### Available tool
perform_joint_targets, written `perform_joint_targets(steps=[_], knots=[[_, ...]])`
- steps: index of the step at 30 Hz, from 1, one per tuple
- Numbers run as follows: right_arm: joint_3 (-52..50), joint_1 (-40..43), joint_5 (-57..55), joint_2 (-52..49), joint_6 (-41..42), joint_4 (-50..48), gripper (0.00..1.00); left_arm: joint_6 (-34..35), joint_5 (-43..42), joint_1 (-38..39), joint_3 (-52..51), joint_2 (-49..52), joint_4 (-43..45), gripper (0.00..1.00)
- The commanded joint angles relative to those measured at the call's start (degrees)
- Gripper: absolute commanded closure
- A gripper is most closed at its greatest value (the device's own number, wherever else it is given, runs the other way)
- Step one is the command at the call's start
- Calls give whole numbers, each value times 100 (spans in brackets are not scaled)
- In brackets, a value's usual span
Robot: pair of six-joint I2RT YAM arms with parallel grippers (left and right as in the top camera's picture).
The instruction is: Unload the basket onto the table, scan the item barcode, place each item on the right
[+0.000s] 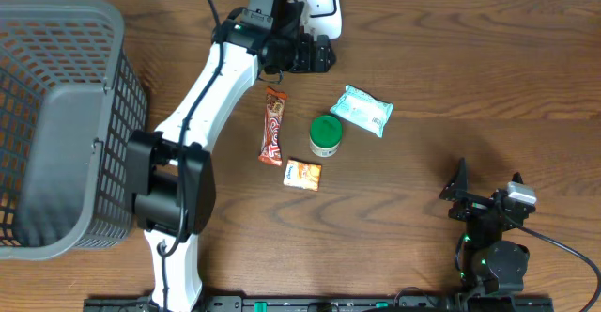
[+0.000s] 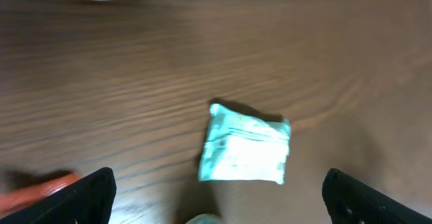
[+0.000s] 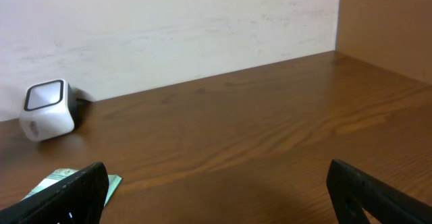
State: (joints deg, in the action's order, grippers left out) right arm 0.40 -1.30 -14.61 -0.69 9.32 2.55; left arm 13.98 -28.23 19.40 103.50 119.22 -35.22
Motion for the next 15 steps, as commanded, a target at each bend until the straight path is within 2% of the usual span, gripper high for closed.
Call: perform_joint_targets(steps=[1, 4, 15], knots=[[-9, 17, -9, 20, -83, 24, 1, -393, -1174, 57, 227, 374, 192, 2], [-9, 17, -9, 20, -83, 26, 1, -389, -1515, 94, 227, 590, 439, 2], [-9, 17, -9, 20, -83, 24, 1, -387, -1521, 234, 227, 1091, 748, 2]])
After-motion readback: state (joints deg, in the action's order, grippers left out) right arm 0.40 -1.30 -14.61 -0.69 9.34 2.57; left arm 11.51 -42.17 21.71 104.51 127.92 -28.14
